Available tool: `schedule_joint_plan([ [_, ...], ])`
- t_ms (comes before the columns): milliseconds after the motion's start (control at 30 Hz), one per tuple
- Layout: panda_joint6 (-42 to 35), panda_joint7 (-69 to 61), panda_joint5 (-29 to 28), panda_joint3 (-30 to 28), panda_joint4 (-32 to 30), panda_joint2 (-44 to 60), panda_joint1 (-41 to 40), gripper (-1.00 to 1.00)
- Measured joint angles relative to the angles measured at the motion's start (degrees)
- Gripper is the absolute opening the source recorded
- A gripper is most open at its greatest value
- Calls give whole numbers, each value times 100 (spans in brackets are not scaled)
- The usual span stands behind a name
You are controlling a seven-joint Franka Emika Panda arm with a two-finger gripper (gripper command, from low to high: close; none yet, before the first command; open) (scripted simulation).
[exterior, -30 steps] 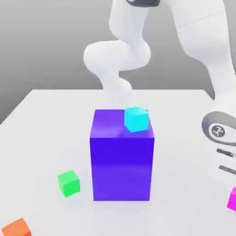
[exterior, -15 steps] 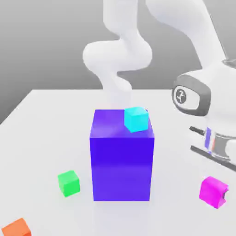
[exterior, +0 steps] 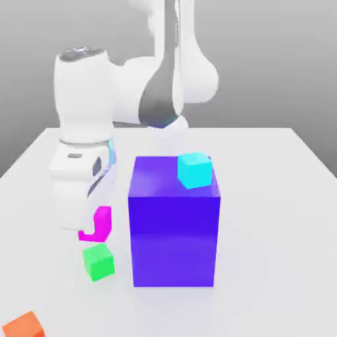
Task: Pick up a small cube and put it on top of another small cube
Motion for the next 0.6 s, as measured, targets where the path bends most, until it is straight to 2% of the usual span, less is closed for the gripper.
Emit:
schedule_joint_plan([
  [333,335,-992,1365,-77,8,730,336,-100],
  [467,517,-1191,1641,-43,35,1000,373,-100],
  [600,739,-1219,1676,-55,42,1221,372,-100],
])
